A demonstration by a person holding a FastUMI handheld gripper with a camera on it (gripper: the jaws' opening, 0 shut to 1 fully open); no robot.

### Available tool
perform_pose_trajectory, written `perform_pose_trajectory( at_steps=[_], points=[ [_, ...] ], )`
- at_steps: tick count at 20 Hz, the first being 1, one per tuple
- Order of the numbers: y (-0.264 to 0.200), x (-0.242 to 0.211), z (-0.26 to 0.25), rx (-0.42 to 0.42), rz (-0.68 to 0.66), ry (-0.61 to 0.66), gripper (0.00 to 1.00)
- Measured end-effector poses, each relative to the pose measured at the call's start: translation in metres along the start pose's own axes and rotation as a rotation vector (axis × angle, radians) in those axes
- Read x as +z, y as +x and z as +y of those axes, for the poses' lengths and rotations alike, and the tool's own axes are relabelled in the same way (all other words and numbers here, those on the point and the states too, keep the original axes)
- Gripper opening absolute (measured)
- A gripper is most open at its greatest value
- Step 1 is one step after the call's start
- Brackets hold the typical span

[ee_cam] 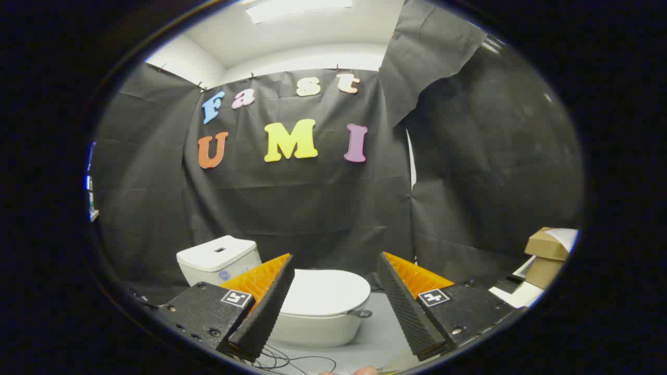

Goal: Open the toilet lid.

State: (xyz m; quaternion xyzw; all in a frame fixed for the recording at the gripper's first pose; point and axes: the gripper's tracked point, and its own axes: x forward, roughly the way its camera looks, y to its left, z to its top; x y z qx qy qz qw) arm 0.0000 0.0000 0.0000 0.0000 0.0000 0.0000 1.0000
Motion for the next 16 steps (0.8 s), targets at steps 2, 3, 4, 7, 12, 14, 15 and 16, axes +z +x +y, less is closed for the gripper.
perform_pose_trajectory(
  at_steps=[2,3,4,7,12,14,15,16],
  points=[
    [-0.001,0.006,0.001,-0.002,-0.013,-0.006,1.0],
    [-0.002,0.009,0.002,0.001,-0.02,-0.007,1.0],
    [-0.003,0.011,0.003,0.002,-0.024,-0.008,1.0],
    [-0.002,0.009,0.005,0.004,-0.023,-0.008,1.0],
    [0.001,0.0,0.005,0.004,0.001,0.003,1.0],
    [0.001,-0.003,0.003,-0.002,0.011,0.008,1.0],
    [0.002,-0.003,0.003,-0.002,0.014,0.014,1.0],
    [0.001,-0.004,0.002,-0.004,0.016,0.019,1.0]
  ],
)
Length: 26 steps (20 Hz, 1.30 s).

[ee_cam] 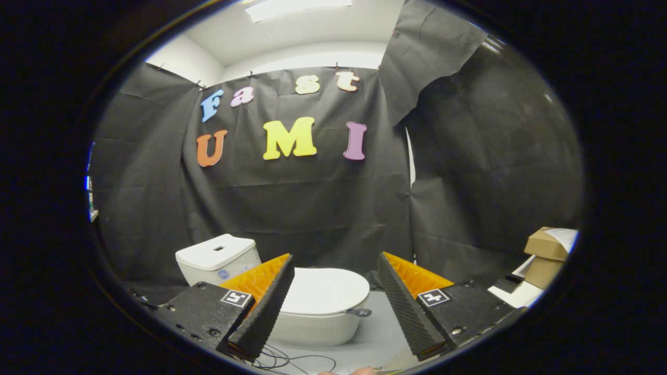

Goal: Open the toilet lid.

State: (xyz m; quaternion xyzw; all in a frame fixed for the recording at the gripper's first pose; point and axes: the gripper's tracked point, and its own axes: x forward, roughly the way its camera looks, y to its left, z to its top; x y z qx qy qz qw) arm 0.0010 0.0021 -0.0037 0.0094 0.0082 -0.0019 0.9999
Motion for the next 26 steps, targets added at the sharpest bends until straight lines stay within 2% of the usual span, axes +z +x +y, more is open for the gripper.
perform_pose_trajectory(
  at_steps=[19,26],
  points=[
    [0.015,-0.047,-0.006,-0.04,0.104,-0.014,1.0],
    [0.041,-0.07,-0.015,-0.062,0.166,-0.002,1.0]
  ],
)
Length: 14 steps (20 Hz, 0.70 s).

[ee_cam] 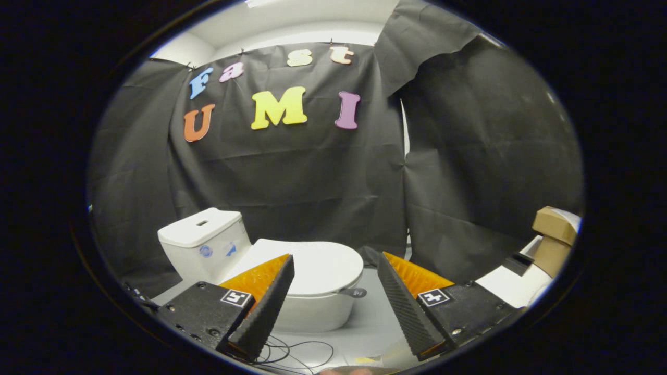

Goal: Open the toilet lid.

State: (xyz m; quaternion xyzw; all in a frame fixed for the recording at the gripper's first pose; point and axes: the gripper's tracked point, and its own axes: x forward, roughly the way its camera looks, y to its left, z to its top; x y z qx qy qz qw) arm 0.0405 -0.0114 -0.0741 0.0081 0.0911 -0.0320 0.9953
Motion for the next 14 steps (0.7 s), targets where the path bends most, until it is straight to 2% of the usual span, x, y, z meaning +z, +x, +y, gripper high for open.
perform_pose_trajectory(
  at_steps=[8,14],
  points=[
    [0.075,-0.053,-0.018,-0.035,0.195,0.11,1.0],
    [0.13,-0.084,-0.029,-0.035,0.312,0.139,1.0]
  ],
)
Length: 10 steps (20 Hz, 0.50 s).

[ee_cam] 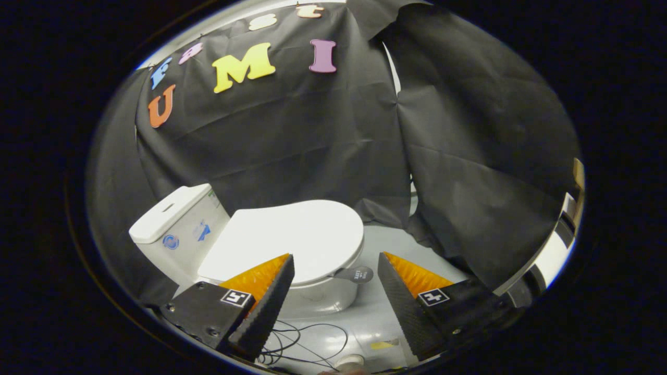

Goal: Open the toilet lid.

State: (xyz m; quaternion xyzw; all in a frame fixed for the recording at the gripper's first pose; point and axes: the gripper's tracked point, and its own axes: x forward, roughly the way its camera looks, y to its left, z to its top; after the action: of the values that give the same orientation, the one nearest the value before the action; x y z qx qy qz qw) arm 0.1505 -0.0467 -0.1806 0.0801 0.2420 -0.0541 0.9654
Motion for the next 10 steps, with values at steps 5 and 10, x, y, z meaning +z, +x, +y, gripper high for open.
perform_pose_trajectory(
  at_steps=[5,10],
  points=[
    [0.042,-0.026,-0.015,0.009,0.136,0.028,1.0],
    [0.073,-0.046,-0.033,0.019,0.258,0.058,1.0]
  ],
)
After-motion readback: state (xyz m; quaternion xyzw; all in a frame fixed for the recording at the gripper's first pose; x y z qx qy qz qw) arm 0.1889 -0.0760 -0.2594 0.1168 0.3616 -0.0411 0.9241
